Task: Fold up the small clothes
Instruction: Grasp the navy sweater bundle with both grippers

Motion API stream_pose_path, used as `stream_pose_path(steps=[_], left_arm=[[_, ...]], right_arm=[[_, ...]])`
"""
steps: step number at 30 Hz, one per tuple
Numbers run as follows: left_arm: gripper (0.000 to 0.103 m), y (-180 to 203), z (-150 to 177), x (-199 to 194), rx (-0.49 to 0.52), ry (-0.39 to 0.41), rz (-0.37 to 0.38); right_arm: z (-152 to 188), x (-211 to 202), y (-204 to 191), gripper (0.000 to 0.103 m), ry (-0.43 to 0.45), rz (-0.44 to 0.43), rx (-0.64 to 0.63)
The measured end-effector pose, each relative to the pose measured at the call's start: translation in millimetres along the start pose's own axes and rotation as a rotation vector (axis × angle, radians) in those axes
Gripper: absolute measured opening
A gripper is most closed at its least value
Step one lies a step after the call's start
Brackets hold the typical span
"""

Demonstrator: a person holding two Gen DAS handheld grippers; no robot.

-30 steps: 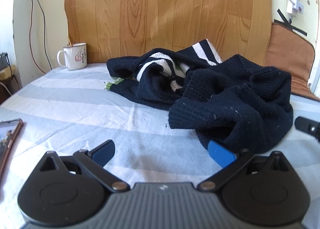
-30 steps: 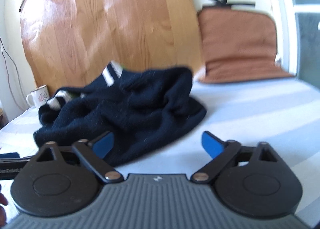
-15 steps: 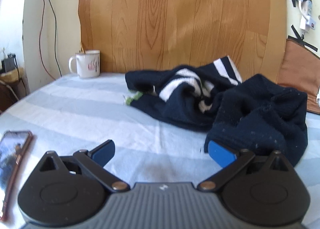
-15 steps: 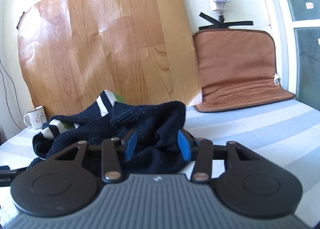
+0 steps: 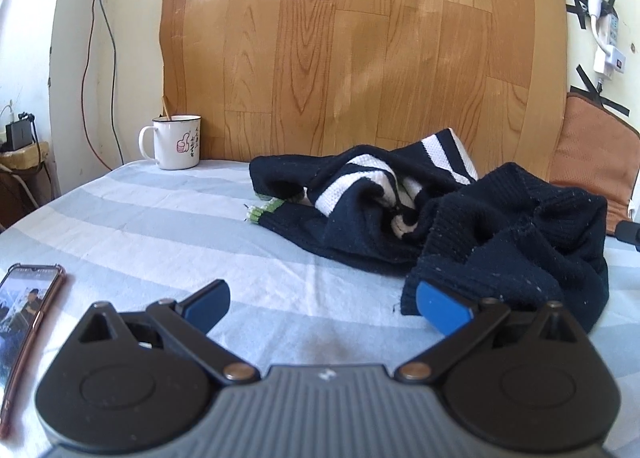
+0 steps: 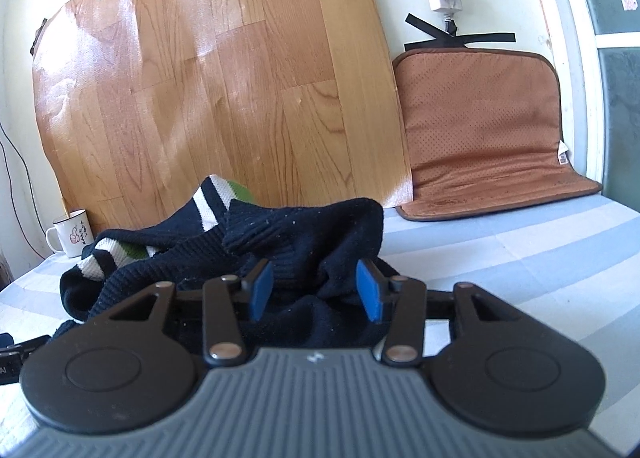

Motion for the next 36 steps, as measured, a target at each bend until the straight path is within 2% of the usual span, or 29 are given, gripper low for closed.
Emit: stream_pose_path(steps=[7, 14, 16, 21, 24, 26, 28, 29, 30, 32, 33, 34, 35, 36], left_arm=[[0.103, -3, 1, 0, -0.016, -0.003, -0.002], [0.103, -3, 1, -1, -0.018, 0.001, 0.007], [0.103, -4, 1, -1, -0.02, 0.0, 0.01], [0.103, -3, 1, -2, -0.022, 0.008, 0.01], [0.103, -4, 0, -3, -0.029, 0.014, 0.02], [0.103, -5, 0, -5, -0.04, 0.018, 0.042], [0.103, -6, -1, -7, -0.06, 0.002, 0.105], [0.103, -8, -3, -9, -0.087, -0.023, 0.166], [0.103, -10, -5, -11, -0.138, -0.056, 0.26], [0.103, -15, -12, -14, -0.266, -0.104, 0.46], [0.103, -14, -17, -14, -0.316, -0.122, 0.537], [0.103, -12, -21, -10, -0.343, -0.144, 0.575], [0.103, -8, -24, -4, -0.346, -0.16, 0.577], [0.102, -2, -26, 3, -0.331, -0.175, 0.556]], right_arm=[[-1, 3, 8, 0.051, -0.016, 0.011, 0.024], [-9, 6, 4, 0.054, -0.019, -0.003, -0.021], [-11, 7, 1, 0.057, -0.018, -0.015, -0.033], [-13, 18, -2, 0.07, -0.051, -0.038, -0.046], [-15, 25, -7, 0.071, -0.074, -0.058, -0.048], [-18, 29, -14, 0.076, -0.07, -0.071, -0.088], [-24, 34, -21, 0.081, -0.042, -0.068, -0.161], [-28, 38, -23, 0.085, -0.029, -0.062, -0.197], [-32, 44, -22, 0.09, -0.028, -0.063, -0.218], [-37, 60, -19, 0.092, -0.053, -0.082, -0.258], [-38, 68, -17, 0.092, -0.066, -0.078, -0.279], [-38, 79, -16, 0.092, -0.083, -0.07, -0.302], [-37, 91, -14, 0.09, -0.107, -0.067, -0.317], [-37, 99, -11, 0.067, -0.14, -0.071, -0.316]])
Point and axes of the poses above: each gripper's, at about its wrist camera, not at the fingertips, and x roughly the way its jaws point, y to its right, z to its underside, the point moved 5 cm from there along x, roughly the way its jaws point, and after that the axes turned 1 degree about z, right-handed, at the moved point
